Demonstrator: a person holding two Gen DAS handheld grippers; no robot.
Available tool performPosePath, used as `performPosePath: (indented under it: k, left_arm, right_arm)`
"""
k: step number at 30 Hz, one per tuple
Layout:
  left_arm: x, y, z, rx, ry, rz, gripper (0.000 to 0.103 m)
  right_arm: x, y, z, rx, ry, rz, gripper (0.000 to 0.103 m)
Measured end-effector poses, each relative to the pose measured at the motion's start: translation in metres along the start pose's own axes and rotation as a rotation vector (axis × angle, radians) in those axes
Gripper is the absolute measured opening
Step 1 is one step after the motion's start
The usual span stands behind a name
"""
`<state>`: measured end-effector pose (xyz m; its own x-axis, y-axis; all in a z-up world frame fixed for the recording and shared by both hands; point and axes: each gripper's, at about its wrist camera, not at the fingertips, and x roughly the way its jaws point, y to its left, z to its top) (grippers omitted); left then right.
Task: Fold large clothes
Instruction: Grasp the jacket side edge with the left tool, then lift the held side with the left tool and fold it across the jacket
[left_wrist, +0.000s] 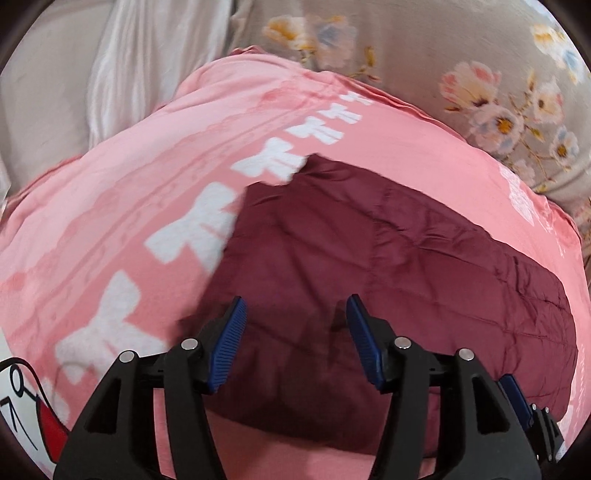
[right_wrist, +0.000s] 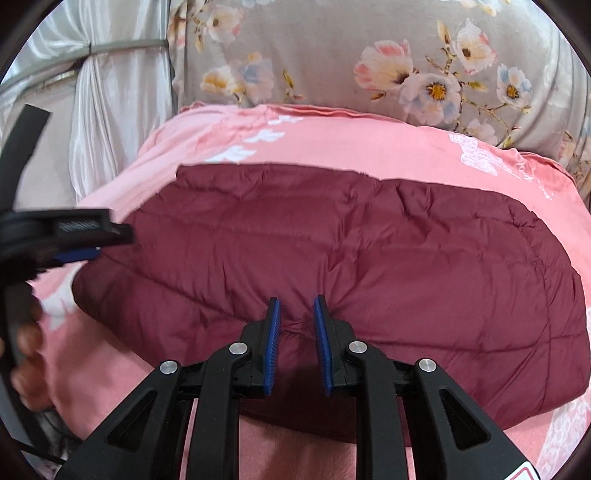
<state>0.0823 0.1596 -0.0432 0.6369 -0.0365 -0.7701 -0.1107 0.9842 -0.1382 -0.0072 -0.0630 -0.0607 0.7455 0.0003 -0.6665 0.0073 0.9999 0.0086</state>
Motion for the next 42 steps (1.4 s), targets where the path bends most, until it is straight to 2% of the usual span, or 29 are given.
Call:
performPosePath:
  k: [4, 8, 13, 20, 21, 23, 25, 28, 33, 36, 42]
  left_arm:
    - [0.010, 0.033, -0.001, -0.072, 0.035, -0.005, 0.062]
    - [0.026, 0.052, -0.002, -0.122, 0.082, -0.062, 0.070]
    - [0.041, 0.062, -0.002, -0.182, 0.120, -0.123, 0.079]
    - [0.046, 0.054, 0.001, -0.194, 0.111, -0.142, 0.082]
    - [0.045, 0.051, 0.001, -0.194, 0.115, -0.162, 0.079]
    - [0.045, 0.048, 0.003, -0.194, 0.130, -0.200, 0.064]
    - [0.042, 0.043, 0.006, -0.193, 0.143, -0.245, 0.037]
    - [0.026, 0.036, 0.012, -0.177, 0.117, -0.271, 0.017]
    - [-0.019, 0.017, 0.025, -0.128, 0.036, -0.351, 0.012]
    - [-0.055, -0.011, 0.032, -0.054, -0.029, -0.413, 0.011]
    - [-0.100, -0.072, 0.029, 0.092, -0.091, -0.500, 0.011]
  right_arm:
    - [0.008, 0.008, -0.010, -0.051, 0.000, -0.045, 0.019]
    - [0.005, 0.010, -0.010, -0.061, -0.004, -0.056, 0.018]
    - [-0.015, 0.005, -0.010, -0.020, -0.026, -0.022, 0.018]
    - [-0.005, 0.008, -0.020, -0.026, 0.001, -0.022, 0.018]
    - [-0.003, 0.008, -0.020, -0.032, 0.002, -0.026, 0.018]
    - [0.001, 0.009, -0.022, -0.039, 0.003, -0.032, 0.018]
    - [0.001, 0.009, -0.021, -0.038, 0.004, -0.030, 0.018]
    - [-0.003, 0.007, -0.023, -0.026, -0.011, -0.011, 0.018]
    - [-0.007, 0.005, -0.028, -0.021, -0.010, -0.006, 0.016]
    - [-0.003, 0.002, -0.028, -0.007, -0.008, 0.003, 0.014]
    - [-0.016, -0.016, -0.029, 0.060, -0.031, 0.067, 0.012]
